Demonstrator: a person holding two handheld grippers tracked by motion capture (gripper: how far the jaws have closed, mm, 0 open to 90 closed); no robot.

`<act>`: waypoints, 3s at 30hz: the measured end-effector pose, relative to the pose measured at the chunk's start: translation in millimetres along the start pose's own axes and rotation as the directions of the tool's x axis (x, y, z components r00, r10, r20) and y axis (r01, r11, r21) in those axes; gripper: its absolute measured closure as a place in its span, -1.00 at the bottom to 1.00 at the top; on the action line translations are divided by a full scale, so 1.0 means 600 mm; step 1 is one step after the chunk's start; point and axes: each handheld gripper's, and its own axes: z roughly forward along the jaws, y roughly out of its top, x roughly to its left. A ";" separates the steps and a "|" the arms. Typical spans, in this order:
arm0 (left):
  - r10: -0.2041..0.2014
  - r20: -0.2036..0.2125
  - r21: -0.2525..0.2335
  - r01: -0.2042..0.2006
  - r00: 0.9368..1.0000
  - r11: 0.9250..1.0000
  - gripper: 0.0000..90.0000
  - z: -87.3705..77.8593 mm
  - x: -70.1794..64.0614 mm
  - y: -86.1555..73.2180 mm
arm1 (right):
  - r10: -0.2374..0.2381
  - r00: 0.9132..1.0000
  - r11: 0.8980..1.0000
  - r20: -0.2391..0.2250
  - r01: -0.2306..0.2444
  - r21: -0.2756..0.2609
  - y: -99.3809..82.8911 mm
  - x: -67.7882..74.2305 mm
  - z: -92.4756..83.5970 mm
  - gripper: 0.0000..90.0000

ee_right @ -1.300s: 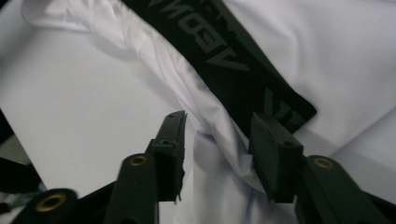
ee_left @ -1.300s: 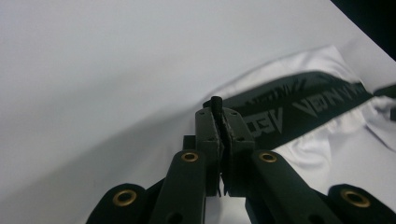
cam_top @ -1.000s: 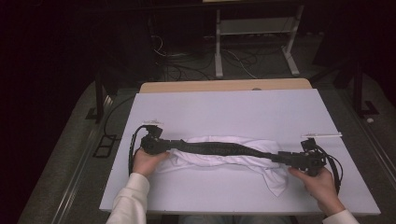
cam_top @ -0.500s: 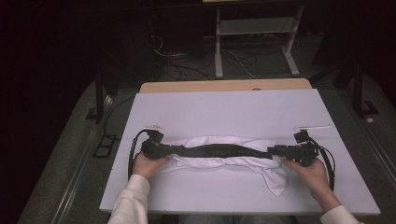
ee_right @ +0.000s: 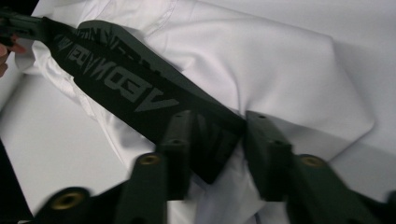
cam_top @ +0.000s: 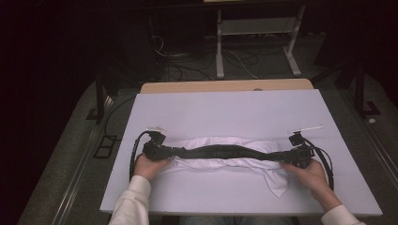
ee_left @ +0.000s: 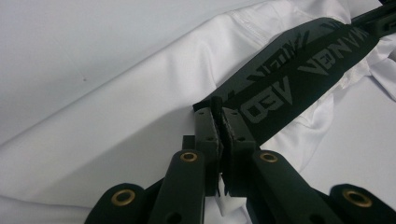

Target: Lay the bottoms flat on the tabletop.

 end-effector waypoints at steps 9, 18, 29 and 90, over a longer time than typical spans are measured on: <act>0.006 -0.002 -0.004 -0.006 1.000 1.000 0.90 -0.002 -0.001 0.001 | -0.054 0.997 0.998 -0.046 0.053 -0.029 0.004 0.003 -0.013 0.88; 0.018 0.002 -0.065 -0.018 1.000 0.998 0.90 -0.021 -0.010 0.011 | -0.075 0.996 0.992 -0.057 0.069 -0.104 0.015 0.004 -0.040 0.89; 0.043 0.010 -0.128 -0.041 0.999 0.991 0.90 -0.031 -0.023 0.023 | -0.095 0.994 0.986 -0.060 0.086 -0.140 0.030 -0.004 -0.052 0.91; -0.065 -0.200 -0.366 -0.013 0.978 0.931 0.79 -0.041 0.080 0.378 | -0.109 0.982 0.923 0.155 0.158 -0.351 0.443 -0.005 -0.085 0.85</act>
